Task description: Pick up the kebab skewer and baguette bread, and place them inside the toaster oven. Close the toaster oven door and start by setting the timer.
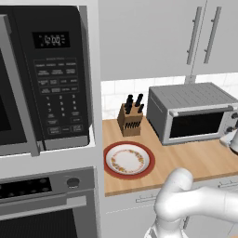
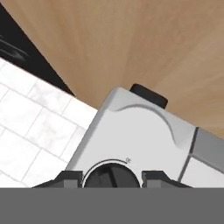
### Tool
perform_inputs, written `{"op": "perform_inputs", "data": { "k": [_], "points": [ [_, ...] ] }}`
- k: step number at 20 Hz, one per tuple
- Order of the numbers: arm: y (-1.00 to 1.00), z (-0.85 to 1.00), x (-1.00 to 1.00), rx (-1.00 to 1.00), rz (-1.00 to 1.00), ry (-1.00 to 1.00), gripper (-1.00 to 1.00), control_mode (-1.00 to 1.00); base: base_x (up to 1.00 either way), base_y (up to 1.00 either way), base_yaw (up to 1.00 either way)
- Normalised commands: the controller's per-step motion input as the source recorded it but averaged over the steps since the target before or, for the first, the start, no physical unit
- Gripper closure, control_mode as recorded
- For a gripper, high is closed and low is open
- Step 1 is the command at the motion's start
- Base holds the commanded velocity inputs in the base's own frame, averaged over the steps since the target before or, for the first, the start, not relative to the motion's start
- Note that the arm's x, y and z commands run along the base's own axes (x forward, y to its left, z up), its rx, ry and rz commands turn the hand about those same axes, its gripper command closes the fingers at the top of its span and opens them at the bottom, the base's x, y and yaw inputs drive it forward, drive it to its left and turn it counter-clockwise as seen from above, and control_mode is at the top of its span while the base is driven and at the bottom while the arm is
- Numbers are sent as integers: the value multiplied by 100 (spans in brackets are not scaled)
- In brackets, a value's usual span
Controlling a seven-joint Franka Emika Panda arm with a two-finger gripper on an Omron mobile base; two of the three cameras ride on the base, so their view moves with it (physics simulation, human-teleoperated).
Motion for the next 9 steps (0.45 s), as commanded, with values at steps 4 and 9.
{"op": "perform_inputs", "data": {
  "k": [4, 9],
  "points": [
    [5, 5, 0, 42, -6, 2, 100, -100, 0, 0, 0],
    [5, 3, 0, 45, -7, 2, 100, -100, 0, 0, 0]
  ]
}}
